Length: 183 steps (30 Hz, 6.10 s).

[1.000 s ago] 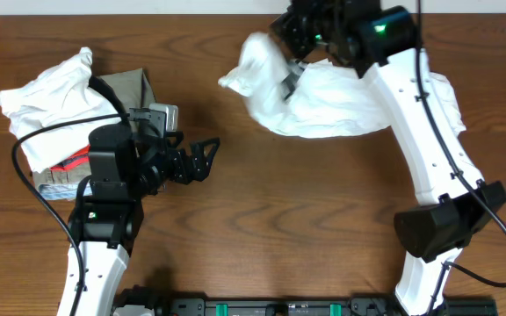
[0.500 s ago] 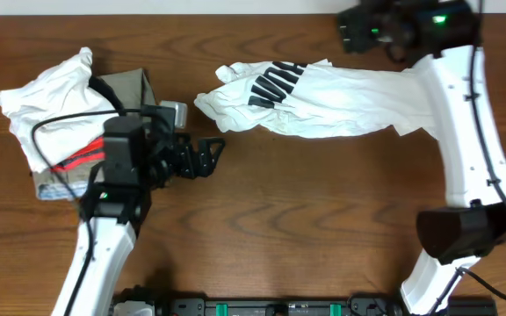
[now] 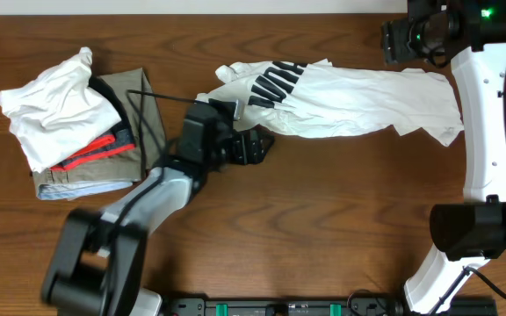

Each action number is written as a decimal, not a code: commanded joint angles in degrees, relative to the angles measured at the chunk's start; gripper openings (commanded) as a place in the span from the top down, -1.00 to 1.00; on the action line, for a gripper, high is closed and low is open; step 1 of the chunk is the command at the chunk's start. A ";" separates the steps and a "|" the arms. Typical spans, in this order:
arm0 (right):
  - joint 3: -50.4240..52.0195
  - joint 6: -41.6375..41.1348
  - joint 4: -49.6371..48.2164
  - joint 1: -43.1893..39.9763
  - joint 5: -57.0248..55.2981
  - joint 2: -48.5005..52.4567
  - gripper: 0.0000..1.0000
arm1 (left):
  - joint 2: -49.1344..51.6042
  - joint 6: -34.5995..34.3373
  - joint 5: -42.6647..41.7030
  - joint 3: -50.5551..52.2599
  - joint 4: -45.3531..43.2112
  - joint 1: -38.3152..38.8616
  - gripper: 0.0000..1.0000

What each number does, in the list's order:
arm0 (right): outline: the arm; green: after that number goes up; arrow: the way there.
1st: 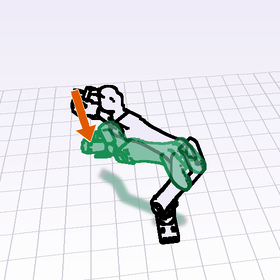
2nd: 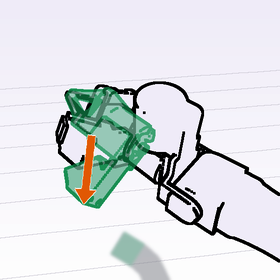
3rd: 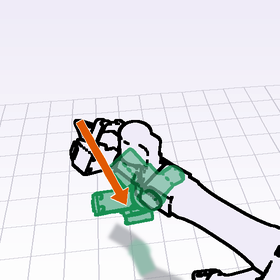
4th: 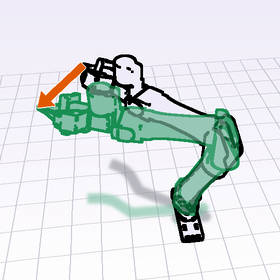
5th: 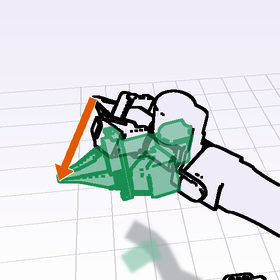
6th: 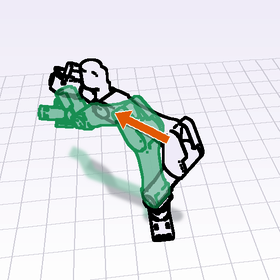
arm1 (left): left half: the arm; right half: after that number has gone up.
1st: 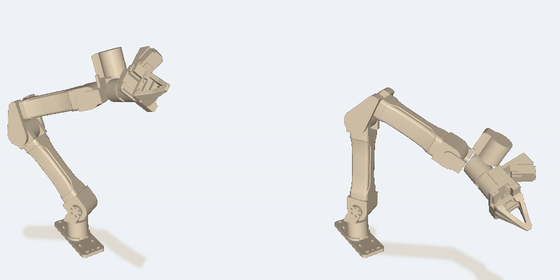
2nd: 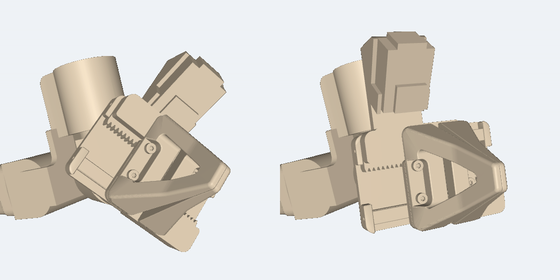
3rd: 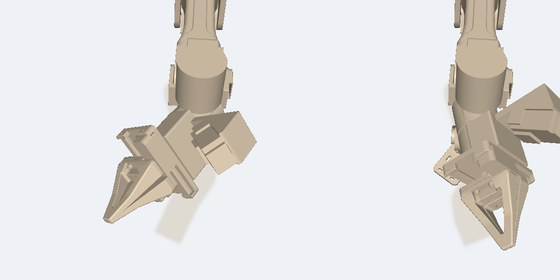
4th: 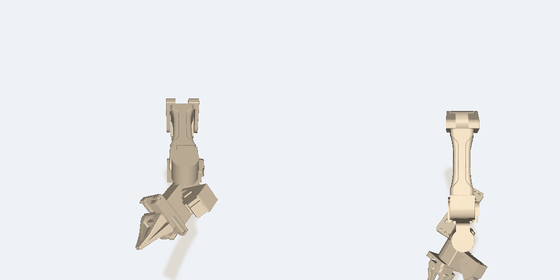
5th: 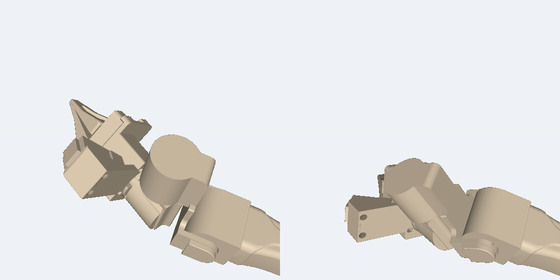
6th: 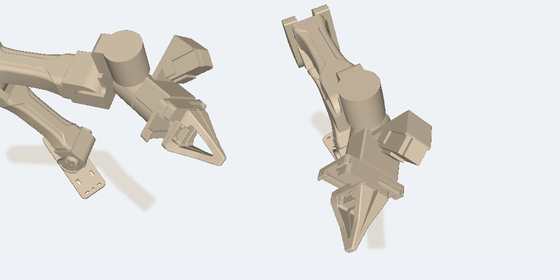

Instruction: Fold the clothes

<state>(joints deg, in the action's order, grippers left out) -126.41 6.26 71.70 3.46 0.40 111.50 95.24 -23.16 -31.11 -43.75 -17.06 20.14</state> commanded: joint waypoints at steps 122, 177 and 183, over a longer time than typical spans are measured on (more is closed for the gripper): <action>57.94 11.72 -27.06 -5.64 -10.05 -2.97 0.98 | -15.50 5.55 18.38 -10.86 32.94 -1.86 0.88; 63.36 -18.64 -13.57 -10.69 -10.49 -9.92 -0.01 | -15.50 9.22 33.31 -10.86 34.62 -1.86 0.88; 71.25 -20.61 -21.42 -10.69 -10.01 -9.92 -0.11 | -15.50 9.20 33.31 -10.86 34.82 -1.86 0.86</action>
<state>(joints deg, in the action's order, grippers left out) -58.04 -11.70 51.83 -7.29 -8.69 102.87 80.25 -14.90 0.89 -53.95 17.65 18.48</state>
